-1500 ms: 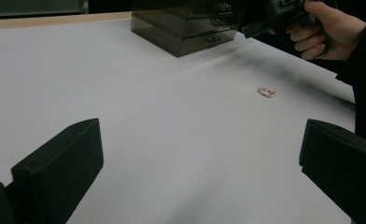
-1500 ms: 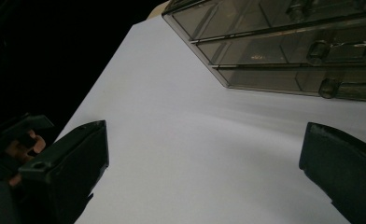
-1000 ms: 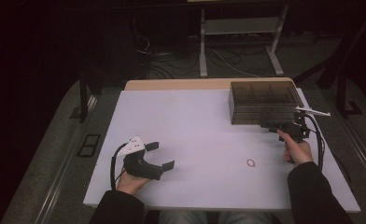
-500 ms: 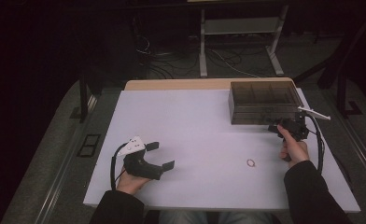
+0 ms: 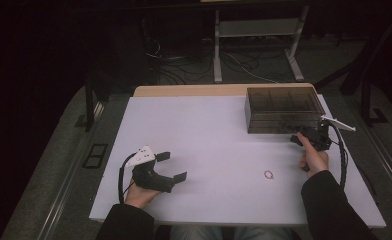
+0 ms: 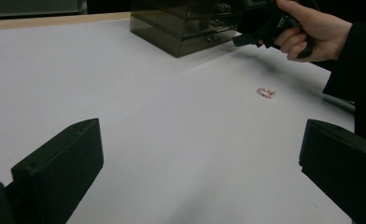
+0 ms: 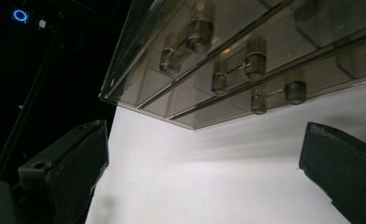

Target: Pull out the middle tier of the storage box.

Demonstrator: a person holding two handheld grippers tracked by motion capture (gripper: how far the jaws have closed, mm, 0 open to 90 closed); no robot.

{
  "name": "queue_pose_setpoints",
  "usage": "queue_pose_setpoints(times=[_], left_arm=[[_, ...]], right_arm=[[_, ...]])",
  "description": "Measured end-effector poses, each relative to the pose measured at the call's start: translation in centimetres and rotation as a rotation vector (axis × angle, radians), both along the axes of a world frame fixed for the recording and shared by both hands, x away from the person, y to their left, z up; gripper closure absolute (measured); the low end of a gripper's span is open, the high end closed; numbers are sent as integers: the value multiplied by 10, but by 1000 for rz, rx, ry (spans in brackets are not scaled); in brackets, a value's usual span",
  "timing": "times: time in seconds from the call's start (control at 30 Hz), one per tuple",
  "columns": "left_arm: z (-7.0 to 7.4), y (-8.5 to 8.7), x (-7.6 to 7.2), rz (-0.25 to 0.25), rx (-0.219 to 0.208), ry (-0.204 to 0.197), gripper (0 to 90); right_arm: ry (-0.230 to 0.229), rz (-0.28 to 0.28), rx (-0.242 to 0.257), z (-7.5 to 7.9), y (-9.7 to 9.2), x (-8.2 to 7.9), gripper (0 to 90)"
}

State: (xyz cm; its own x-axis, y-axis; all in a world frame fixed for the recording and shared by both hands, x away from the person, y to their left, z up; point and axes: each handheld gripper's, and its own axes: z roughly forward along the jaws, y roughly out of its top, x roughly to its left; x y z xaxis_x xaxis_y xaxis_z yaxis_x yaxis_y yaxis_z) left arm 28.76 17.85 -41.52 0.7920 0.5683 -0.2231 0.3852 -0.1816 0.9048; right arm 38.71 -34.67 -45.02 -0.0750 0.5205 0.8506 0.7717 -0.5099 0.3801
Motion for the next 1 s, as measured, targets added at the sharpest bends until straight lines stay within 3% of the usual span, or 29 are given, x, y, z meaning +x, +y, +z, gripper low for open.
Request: queue_pose_setpoints(times=[0.1, 0.17, 0.2, 0.3, 0.37, 0.53, 1.0], left_arm=[[0, 0, 0, -2, 4, 1, 0], [0, -1, 0, -2, 2, 1, 0], [0, -1, 0, -4, 4, 0, 0], [0, -1, 0, -4, 3, 3, 0], [0, -1, 0, -4, 1, 2, 0], [0, -1, 0, -6, 5, 2, 0], [-1, -1, 0, -9, 5, 2, 0]], right_arm=[[-8, -3, -11, -2, -1, 1, 9], [8, -6, -7, -1, -3, 0, 59], [-15, -7, -10, -2, -4, 0, 150], [-39, -23, 0, 0, -7, 0, 160], [-16, -27, 7, 0, -8, 0, 161], [-11, -35, 2, -2, -10, 1, 164], [14, -44, -35, -5, -10, 3, 361]])
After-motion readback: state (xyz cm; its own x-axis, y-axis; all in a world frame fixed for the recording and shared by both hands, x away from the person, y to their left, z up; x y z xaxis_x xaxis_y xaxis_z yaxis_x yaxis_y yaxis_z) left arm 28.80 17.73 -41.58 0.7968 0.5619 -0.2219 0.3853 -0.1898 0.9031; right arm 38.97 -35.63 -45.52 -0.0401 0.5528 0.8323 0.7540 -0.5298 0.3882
